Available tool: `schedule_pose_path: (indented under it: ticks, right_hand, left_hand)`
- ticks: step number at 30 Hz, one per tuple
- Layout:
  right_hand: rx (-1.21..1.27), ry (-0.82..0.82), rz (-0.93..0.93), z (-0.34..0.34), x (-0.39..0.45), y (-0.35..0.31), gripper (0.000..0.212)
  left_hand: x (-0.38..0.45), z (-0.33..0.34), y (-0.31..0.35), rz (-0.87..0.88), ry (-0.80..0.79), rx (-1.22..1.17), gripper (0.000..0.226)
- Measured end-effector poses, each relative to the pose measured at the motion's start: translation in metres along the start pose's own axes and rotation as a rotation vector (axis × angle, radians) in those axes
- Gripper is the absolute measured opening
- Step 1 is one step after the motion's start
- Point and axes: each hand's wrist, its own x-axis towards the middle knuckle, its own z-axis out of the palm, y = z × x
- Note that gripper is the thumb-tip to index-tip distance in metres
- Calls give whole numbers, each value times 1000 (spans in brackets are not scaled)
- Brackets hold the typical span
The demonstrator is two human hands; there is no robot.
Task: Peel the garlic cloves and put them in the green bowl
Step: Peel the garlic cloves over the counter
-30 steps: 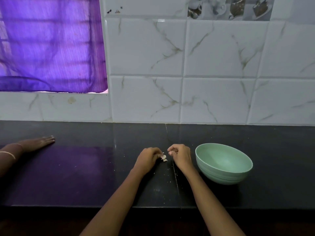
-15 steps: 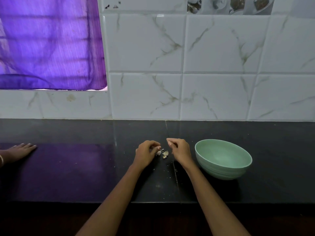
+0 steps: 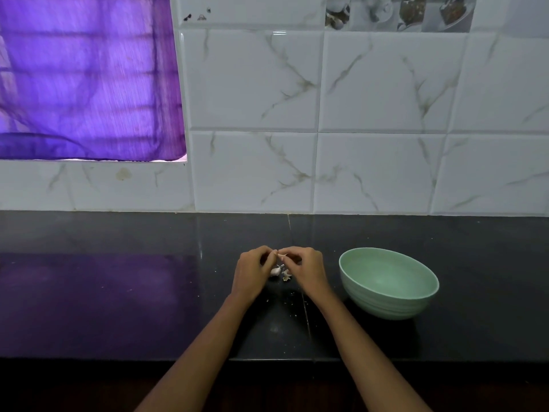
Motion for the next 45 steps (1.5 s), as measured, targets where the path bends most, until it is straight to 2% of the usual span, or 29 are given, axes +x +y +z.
schedule_pose_path:
  ticks: [5, 10, 14, 16, 19, 22, 27, 33, 41, 45]
  right_hand:
    - [54, 4, 18, -2, 0, 0, 10]
    - [27, 7, -2, -1, 0, -3, 12]
    - [29, 27, -30, -1, 0, -2, 14]
    - [61, 35, 1, -1, 1, -2, 19]
    - [200, 62, 125, -2, 1, -1, 25]
    - [397, 79, 238, -4, 1, -2, 19]
    - [561, 71, 301, -6, -2, -6, 12]
    - [523, 66, 288, -6, -1, -4, 11]
    - [407, -7, 303, -6, -3, -3, 16]
    - [272, 64, 316, -3, -4, -4, 20]
  left_hand:
    - [-2, -1, 5, 58, -107, 57, 24]
    - [-2, -2, 5, 82, -129, -14, 46]
    - [-2, 0, 6, -10, -148, -112, 22]
    - [-1, 0, 5, -39, -166, -165, 17]
    - [-1, 0, 5, -49, -162, -198, 15]
    - [-2, -1, 8, -41, -122, -213, 14]
    - [-2, -1, 6, 3, -98, -234, 4]
    - [-1, 0, 7, -3, -54, -266, 4]
    - [-3, -2, 4, -22, -97, -223, 8]
    - [-3, -4, 0, -62, -113, -215, 6]
